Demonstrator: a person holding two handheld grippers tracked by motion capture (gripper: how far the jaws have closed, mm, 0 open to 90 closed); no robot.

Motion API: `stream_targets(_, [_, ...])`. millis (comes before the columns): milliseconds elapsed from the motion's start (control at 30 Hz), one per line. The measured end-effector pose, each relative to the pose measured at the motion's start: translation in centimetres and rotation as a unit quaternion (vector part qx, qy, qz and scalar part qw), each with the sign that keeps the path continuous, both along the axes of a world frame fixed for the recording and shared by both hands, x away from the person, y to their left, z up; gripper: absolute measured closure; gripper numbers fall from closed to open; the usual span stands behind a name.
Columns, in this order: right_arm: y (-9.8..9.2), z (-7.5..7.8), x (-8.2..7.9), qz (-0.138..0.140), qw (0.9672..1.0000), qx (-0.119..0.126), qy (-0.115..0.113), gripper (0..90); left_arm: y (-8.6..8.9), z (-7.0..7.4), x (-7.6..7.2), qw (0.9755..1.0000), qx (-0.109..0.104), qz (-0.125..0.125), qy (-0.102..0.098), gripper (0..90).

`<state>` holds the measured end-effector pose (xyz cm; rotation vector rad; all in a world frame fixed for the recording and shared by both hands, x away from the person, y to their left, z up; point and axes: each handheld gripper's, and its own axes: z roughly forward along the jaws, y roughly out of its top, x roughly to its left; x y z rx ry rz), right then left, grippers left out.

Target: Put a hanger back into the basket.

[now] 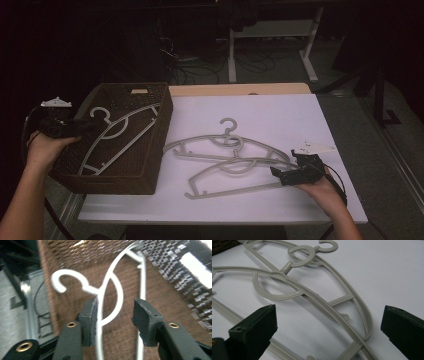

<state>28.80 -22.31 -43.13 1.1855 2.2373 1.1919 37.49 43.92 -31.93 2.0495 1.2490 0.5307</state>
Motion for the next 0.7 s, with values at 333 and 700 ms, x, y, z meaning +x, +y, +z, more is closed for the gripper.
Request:
stream_targets(333, [-0.1,0.2,-0.2,0.001,1.0000,0.001,-0.003,0.5,-6.9,1.6,-0.4,0.9914,-0.082,-0.100,-0.020,37.4])
stream_targets(700, [0.6,0.1,-0.1,0.015,0.9999,0.002,-0.002,0.6,-16.7,2.2,-1.8,0.9702,-0.119,-0.209,-0.027,27.0])
